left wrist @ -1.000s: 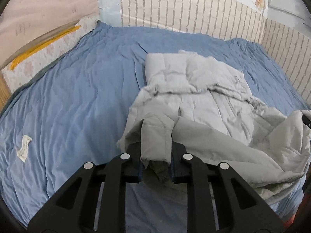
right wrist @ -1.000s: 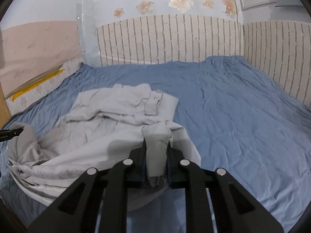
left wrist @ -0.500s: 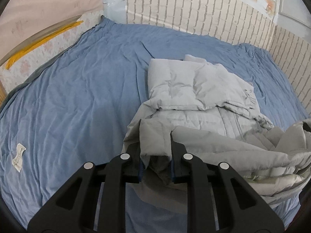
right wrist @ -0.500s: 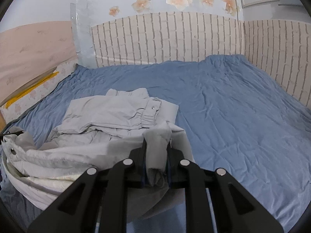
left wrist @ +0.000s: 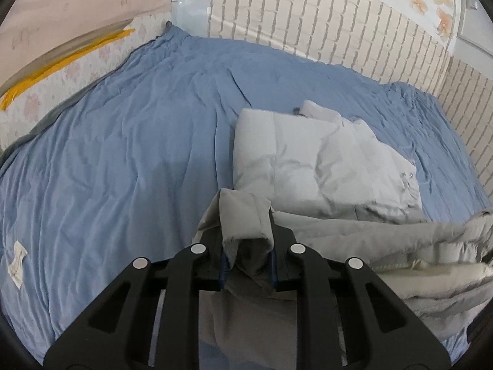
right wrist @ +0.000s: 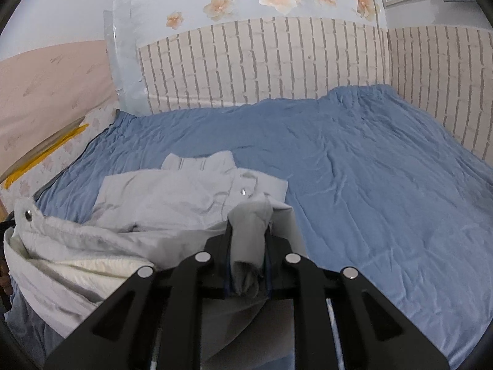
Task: Fold large clothes
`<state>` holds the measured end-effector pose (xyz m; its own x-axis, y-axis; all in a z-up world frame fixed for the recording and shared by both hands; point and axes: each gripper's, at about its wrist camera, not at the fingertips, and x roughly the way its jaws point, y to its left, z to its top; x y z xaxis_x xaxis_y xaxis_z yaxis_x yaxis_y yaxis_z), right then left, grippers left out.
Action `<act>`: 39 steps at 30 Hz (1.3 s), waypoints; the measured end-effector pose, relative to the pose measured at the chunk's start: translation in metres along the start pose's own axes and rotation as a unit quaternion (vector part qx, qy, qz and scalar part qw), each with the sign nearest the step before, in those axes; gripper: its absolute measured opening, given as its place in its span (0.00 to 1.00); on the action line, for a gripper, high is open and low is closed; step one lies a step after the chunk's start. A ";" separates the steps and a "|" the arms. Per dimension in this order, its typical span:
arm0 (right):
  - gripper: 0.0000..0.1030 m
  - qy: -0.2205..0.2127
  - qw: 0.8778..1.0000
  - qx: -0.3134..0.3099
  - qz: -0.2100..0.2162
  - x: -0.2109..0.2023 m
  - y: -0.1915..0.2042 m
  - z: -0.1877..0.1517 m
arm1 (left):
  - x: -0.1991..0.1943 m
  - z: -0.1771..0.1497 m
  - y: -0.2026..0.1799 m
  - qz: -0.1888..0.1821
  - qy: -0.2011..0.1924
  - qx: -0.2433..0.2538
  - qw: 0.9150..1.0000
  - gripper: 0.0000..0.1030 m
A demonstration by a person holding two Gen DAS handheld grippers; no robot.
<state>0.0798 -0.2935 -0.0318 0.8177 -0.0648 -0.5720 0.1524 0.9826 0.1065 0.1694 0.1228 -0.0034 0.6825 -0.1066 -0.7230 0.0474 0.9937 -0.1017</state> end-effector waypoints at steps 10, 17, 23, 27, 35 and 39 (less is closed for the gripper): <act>0.15 -0.040 0.999 0.001 -0.018 0.027 0.004 0.094 | -0.008 0.107 -0.037 0.028 -0.082 0.029 0.996 0.18; 0.15 -0.032 0.999 -0.013 -0.034 0.081 0.008 0.140 | 0.034 0.157 -0.057 0.039 -0.088 0.054 0.994 0.18; 0.16 0.032 0.998 -0.016 -0.045 0.145 0.004 0.120 | 0.110 0.143 -0.062 0.070 -0.022 0.089 0.993 0.24; 0.27 0.047 0.998 0.014 -0.027 0.149 -0.004 0.119 | 0.112 0.137 -0.061 0.085 -0.024 0.099 0.991 0.60; 0.93 0.022 0.999 0.034 -0.025 0.109 -0.027 0.137 | 0.061 0.135 -0.046 0.087 -0.070 0.112 0.987 0.97; 0.94 0.051 0.998 0.000 -0.039 0.106 -0.038 0.119 | 0.060 0.115 -0.026 0.099 -0.043 0.129 0.986 0.97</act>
<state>0.2272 -0.3580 0.0002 0.7421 -0.1226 -0.6590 0.2128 0.9754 0.0581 0.2928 0.0942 0.0341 0.7556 0.0823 -0.6498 0.0838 0.9718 0.2206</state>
